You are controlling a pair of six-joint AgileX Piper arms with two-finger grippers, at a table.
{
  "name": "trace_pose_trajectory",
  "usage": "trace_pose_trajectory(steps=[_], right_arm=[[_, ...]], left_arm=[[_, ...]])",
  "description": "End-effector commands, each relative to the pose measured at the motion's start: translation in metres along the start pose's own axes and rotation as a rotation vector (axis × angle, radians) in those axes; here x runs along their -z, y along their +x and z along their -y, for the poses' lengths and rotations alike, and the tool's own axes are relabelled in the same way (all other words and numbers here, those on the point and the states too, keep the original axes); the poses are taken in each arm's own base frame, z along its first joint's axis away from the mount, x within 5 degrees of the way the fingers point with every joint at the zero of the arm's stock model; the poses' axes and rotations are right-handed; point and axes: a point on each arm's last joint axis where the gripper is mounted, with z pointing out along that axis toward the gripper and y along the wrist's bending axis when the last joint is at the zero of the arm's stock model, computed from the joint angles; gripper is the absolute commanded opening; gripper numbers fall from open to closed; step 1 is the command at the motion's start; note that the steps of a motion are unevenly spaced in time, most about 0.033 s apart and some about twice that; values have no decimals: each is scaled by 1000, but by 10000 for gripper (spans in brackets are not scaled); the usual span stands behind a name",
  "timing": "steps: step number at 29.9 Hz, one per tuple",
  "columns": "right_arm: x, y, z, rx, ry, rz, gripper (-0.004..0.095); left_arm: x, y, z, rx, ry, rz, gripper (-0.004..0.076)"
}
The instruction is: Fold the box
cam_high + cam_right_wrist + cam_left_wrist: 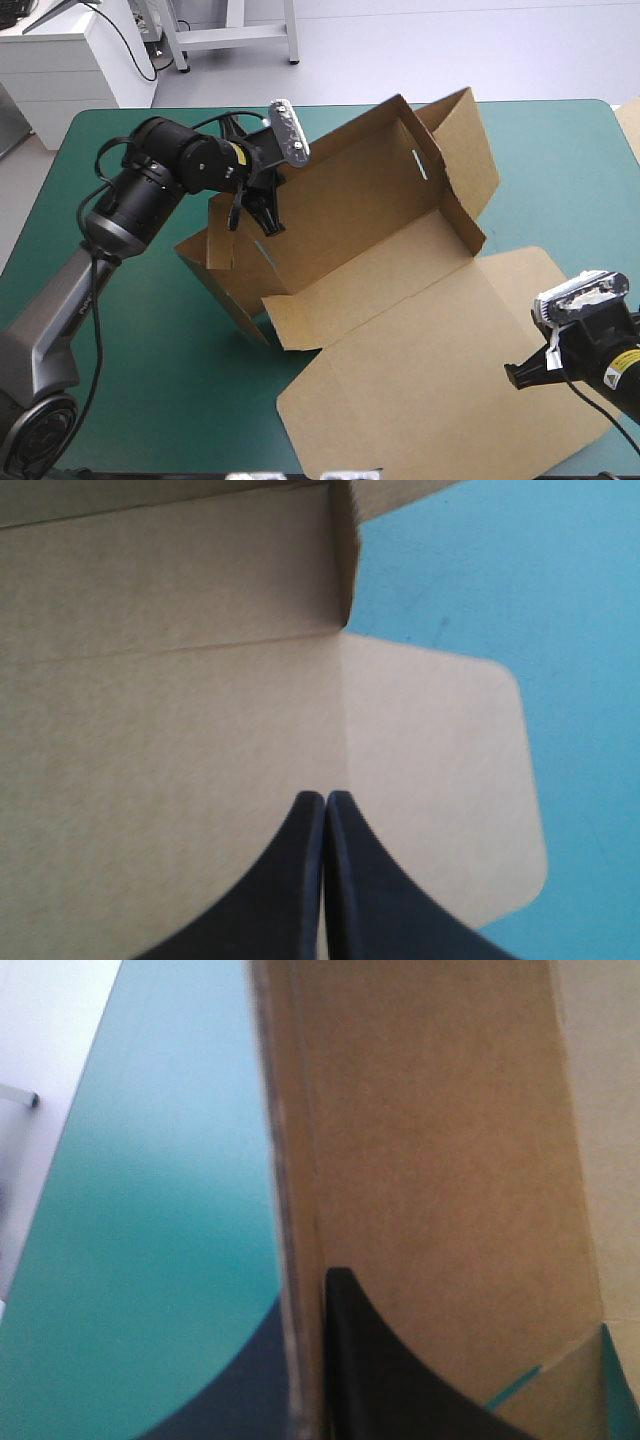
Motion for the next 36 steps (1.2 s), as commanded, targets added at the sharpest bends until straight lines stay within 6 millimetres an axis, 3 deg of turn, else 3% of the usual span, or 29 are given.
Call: trace_pose_trajectory(steps=[1,7,13,24,36], right_arm=[[5,-11,7,-23,62,82,-21],[9,-14,9,-45,83,97,-21],[20,-23,11,-48,92,143,-21],[25,-28,13,-91,104,176,-21],[24,-36,14,-149,101,243,-21]], left_arm=[[11,-27,1,-140,-140,130,-8],[-11,-49,18,-290,-195,118,-8],[-16,-55,17,-352,-266,120,-8],[-56,-27,35,-408,-282,24,-8],[-49,-23,71,-442,-407,64,-8]])
